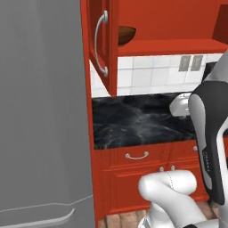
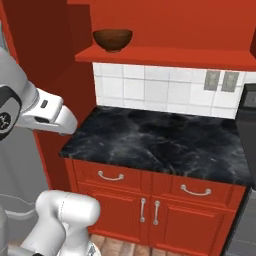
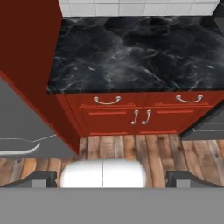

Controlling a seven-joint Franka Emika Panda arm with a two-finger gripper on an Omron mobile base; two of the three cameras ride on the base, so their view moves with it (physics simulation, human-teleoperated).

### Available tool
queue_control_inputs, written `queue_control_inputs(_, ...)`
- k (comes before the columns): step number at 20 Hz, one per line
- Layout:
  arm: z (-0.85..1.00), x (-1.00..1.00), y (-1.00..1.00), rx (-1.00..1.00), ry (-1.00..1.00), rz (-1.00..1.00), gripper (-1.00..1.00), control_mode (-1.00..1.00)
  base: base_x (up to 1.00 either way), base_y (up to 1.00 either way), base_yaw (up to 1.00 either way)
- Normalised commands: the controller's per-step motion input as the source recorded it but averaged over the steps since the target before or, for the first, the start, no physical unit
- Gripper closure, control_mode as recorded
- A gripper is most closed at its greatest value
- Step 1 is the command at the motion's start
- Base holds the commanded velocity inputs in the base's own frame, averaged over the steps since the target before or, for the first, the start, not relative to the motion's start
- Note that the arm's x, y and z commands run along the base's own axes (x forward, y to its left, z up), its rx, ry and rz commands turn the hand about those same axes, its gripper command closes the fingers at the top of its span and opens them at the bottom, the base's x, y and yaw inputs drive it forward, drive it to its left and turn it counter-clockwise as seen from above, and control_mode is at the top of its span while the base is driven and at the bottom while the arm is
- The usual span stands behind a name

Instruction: Pick up the bowls from the cabinet and place each bowl in front of a stool on the dining counter.

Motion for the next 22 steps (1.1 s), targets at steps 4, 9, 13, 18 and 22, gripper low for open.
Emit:
queue_control_inputs(4, 0.00, 0.00, 0.00, 0.00, 0.00, 0.00, -1.00, 1.00, 0.32, -0.22, 0.00)
queue_control_inputs(9, 0.00, 0.00, 0.00, 0.00, 0.00, 0.00, -1.00, 1.00, 0.42, -0.28, 0.00)
queue_control_inputs(13, 0.00, 0.00, 0.00, 0.00, 0.00, 0.00, -1.00, 1.00, 0.66, -0.38, 0.00)
queue_control_inputs(18, 0.00, 0.00, 0.00, 0.00, 0.00, 0.00, -1.00, 1.00, 0.50, -0.19, 0.00)
queue_control_inputs(22, 0.00, 0.00, 0.00, 0.00, 0.00, 0.00, -1.00, 1.00, 0.13, -0.02, 0.00)
